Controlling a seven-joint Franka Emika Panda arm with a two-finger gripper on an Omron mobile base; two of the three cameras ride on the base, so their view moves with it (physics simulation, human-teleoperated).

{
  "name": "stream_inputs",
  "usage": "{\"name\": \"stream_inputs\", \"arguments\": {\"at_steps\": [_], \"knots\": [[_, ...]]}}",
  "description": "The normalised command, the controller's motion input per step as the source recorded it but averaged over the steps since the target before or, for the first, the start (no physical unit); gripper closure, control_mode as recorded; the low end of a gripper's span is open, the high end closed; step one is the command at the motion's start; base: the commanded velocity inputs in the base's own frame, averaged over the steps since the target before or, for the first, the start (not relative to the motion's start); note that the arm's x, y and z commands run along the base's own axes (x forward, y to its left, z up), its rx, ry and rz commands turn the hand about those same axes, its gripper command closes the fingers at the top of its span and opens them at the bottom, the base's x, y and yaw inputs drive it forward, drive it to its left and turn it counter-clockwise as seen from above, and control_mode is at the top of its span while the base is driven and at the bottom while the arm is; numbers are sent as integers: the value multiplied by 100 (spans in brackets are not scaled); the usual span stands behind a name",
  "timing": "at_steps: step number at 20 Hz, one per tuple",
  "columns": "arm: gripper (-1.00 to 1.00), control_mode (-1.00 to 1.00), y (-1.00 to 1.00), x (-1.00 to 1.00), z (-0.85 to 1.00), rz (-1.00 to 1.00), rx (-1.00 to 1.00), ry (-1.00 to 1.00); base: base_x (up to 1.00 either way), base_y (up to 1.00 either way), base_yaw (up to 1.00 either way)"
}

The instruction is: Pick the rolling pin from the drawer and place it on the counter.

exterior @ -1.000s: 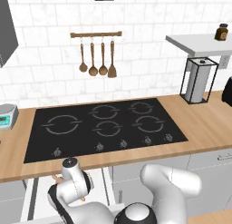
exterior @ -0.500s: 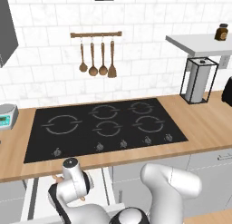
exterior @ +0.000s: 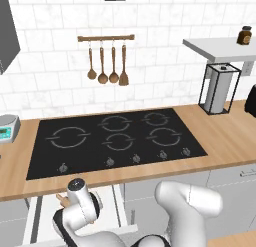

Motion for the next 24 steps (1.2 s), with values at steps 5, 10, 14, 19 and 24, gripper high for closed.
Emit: {"name": "stream_inputs", "arguments": {"at_steps": [5,10,14,19,24], "knots": [[100,-100,0,-39,50,16,0,-10,0,0,0],[100,-100,0,-12,100,25,0,-2,0,0,0],[100,-100,-15,-17,100,13,1,0,0,0,0],[100,-100,-68,-2,100,-3,14,-5,0,0,0],[100,-100,-97,5,94,-16,21,-10,0,0,0]]}}
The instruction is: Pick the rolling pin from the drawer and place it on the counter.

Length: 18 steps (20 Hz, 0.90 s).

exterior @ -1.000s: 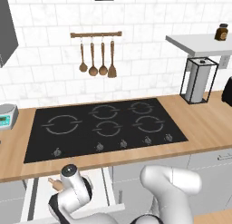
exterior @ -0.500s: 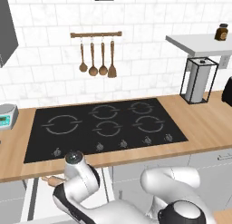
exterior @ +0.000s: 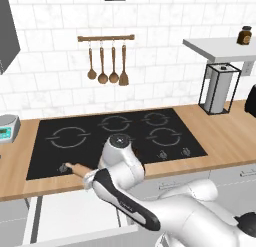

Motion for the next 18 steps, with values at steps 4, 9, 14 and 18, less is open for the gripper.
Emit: {"name": "stream_inputs", "arguments": {"at_steps": [4,9,14,18], "knots": [[100,-100,-100,22,52,-27,18,-3,0,0,0],[100,-100,-100,40,35,-35,16,0,0,0,0],[100,-100,-100,64,22,-40,14,5,0,0,0],[100,-100,-100,71,7,-40,12,8,0,0,0]]}}
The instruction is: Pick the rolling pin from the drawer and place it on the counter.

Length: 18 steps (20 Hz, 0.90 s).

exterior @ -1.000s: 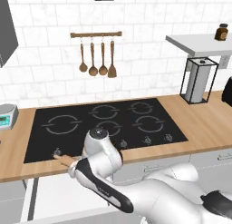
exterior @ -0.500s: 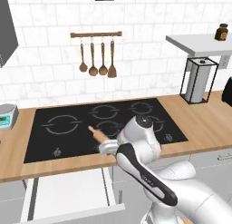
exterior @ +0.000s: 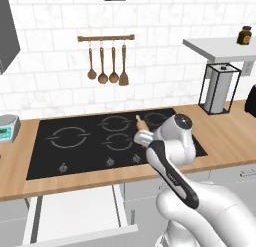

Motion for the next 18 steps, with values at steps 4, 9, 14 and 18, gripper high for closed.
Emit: {"name": "stream_inputs", "arguments": {"at_steps": [4,9,14,18], "knots": [[100,-100,-100,57,0,-40,10,10,0,0,0],[100,-100,-100,44,0,-39,8,9,0,0,0],[100,-100,-100,21,0,-31,11,4,0,0,0],[100,-100,-100,0,0,-24,17,0,0,0,0]]}}
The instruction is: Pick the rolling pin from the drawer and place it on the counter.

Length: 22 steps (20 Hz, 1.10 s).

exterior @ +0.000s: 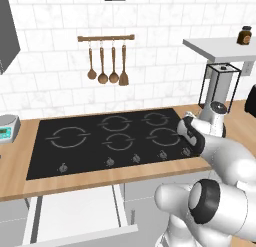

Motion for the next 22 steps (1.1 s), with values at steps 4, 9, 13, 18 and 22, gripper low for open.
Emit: {"name": "stream_inputs", "arguments": {"at_steps": [4,9,13,18,22], "knots": [[100,-100,-100,2,-1,-20,15,1,0,0,0],[100,-100,-75,15,-13,-6,8,7,0,0,0],[100,-100,-54,43,-31,-4,1,15,0,0,0],[-100,-100,-37,56,-34,-1,0,17,0,0,0],[-100,-100,-26,29,-34,0,0,2,0,0,0]]}}
